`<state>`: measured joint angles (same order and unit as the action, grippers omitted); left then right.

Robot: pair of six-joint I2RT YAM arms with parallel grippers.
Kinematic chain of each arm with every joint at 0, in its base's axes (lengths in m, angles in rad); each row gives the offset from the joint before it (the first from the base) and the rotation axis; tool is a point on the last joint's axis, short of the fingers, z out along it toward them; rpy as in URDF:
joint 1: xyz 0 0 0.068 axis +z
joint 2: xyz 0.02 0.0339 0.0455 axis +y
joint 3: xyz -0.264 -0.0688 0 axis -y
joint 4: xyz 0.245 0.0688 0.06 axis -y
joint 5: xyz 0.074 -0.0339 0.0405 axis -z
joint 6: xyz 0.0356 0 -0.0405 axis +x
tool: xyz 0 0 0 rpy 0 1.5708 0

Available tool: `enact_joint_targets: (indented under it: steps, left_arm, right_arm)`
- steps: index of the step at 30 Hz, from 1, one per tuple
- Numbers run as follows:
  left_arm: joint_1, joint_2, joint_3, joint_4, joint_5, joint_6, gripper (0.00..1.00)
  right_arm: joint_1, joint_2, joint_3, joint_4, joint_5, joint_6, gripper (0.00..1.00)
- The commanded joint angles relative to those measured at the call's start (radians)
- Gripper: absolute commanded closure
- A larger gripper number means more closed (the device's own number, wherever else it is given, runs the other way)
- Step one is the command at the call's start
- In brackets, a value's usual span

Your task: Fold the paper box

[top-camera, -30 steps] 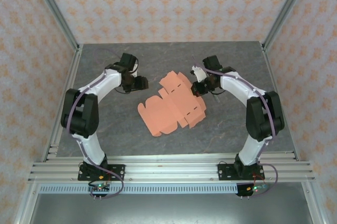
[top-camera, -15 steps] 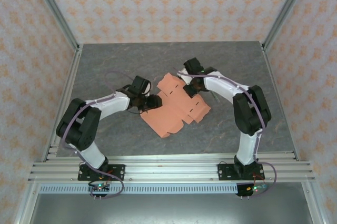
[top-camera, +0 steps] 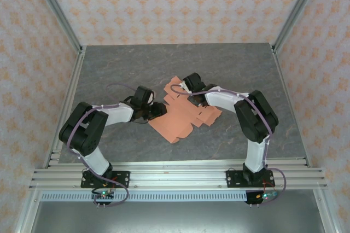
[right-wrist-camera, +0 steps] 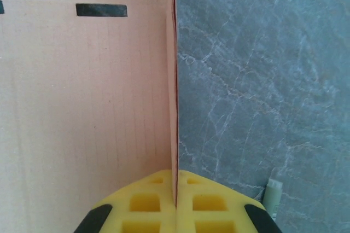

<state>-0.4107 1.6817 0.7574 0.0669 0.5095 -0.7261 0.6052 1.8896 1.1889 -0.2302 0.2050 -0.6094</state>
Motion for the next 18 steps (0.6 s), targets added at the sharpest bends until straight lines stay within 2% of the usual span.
enact_joint_targets:
  steps: [1, 18]
  left_arm:
    - [0.002, 0.017, -0.043, -0.024, -0.040, -0.019, 0.58]
    - [0.008, -0.063, -0.032, -0.079, -0.122, 0.020, 0.56]
  right_arm:
    - [0.013, 0.018, -0.031, 0.095, 0.064, -0.043, 1.00]
    - [0.018, 0.037, -0.101, 0.202, 0.078, -0.091, 1.00]
